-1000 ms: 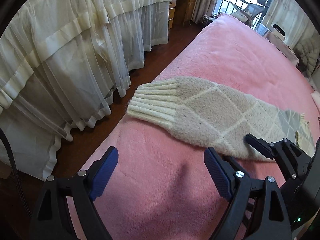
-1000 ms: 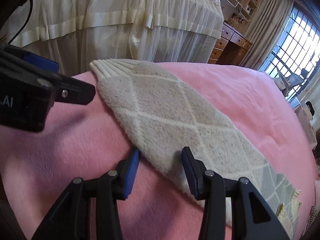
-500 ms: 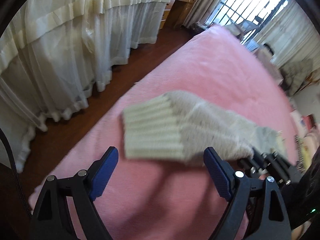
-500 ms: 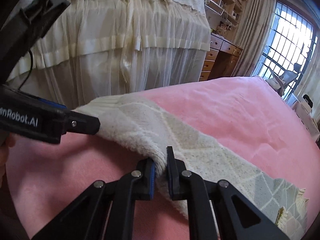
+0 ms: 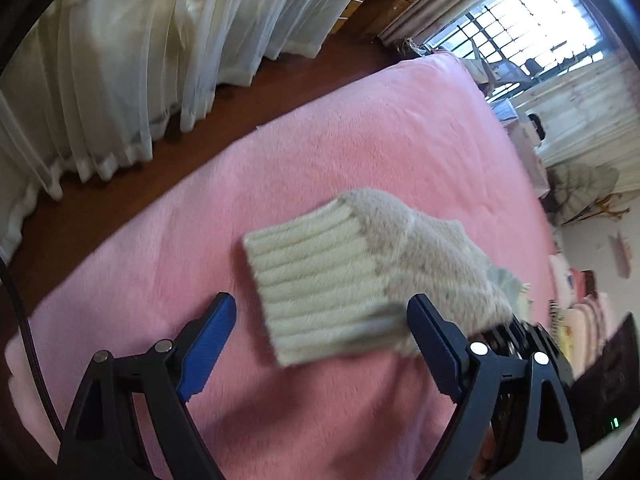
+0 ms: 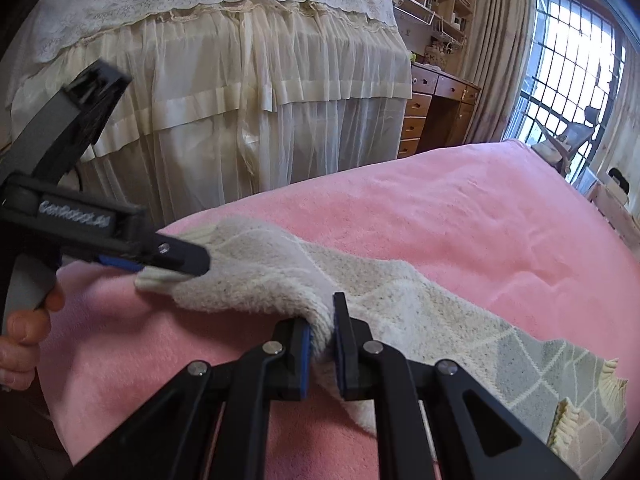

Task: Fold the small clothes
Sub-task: 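Lift the cuff with the right tool and carry it over the sweater body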

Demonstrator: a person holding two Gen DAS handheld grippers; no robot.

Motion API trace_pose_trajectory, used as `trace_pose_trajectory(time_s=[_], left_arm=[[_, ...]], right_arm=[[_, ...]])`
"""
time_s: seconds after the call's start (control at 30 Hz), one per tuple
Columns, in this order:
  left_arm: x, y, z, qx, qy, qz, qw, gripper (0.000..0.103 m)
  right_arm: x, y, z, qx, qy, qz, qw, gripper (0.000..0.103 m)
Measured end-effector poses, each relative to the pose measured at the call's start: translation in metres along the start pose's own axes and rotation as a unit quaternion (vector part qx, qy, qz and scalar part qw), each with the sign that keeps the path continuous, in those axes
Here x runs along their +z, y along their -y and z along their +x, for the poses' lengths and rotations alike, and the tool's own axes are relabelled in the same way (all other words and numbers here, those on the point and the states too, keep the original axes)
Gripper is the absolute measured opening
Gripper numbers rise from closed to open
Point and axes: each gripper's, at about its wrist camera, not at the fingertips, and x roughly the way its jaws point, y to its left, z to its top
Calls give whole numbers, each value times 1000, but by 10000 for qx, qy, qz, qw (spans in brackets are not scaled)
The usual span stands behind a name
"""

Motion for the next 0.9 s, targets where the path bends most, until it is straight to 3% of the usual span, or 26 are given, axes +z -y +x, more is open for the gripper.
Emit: trace_pose_trajectory(time_s=[0.2, 0.3, 0.33, 0.37, 0.4, 0.5, 0.6, 0.7, 0.8, 0.9], left_arm=[[-15, -7, 1, -676, -256, -347, 9968, 84], [-16, -3, 16, -880, -393, -615, 9934, 67], [-17, -2, 19, -804, -332, -663, 9940, 53], [-16, -1, 21, -726, -233, -712, 9945, 22], [-16, -2, 23, -666, -125, -799, 9945, 9], [-14, 7, 12, -685, 316, -860, 9934, 8], [-13, 52, -19, -546, 957, -153, 9938, 7], [-15, 108, -49, -559, 1356, 477, 9880, 7], [-25, 171, -68, -762, 1504, 1154, 9789, 7], [-41, 238, -68, -1004, 1356, 1765, 9697, 7]], right_arm=[[-1, 6, -3, 102, 40, 152, 9998, 9], [-4, 6, -5, 81, 52, 125, 9999, 9], [-5, 7, -6, 50, 57, 124, 9999, 9], [-6, 8, -7, 29, 64, 126, 9999, 9], [-6, 9, -8, 9, 69, 133, 9999, 9], [-6, 15, -14, -39, 88, 142, 9999, 9], [-5, 24, -22, -140, 142, 189, 9996, 9], [-6, 41, -38, -231, 228, 333, 9989, 9], [-10, 67, -62, -370, 322, 605, 9970, 9], [-23, 103, -93, -567, 437, 1046, 9919, 9]])
